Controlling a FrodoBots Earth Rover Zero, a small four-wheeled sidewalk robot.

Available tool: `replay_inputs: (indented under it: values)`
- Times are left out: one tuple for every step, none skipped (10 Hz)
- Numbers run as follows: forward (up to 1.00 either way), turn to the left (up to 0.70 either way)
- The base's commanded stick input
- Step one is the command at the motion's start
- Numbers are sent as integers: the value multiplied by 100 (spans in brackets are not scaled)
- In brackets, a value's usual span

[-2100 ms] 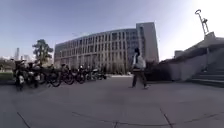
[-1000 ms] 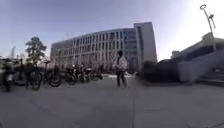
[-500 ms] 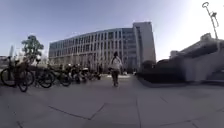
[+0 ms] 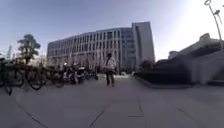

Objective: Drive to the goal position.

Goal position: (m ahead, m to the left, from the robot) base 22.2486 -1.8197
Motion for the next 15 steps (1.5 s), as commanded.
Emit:
replay_inputs:
  values:
    - [100,4]
    - [100,4]
    - [100,4]
    - [100,4]
    - [100,4]
    - [100,4]
    - [100,4]
    - [100,4]
    - [100,4]
    - [100,4]
    - [100,4]
    - [100,4]
    - [100,4]
    - [100,4]
    - [100,4]
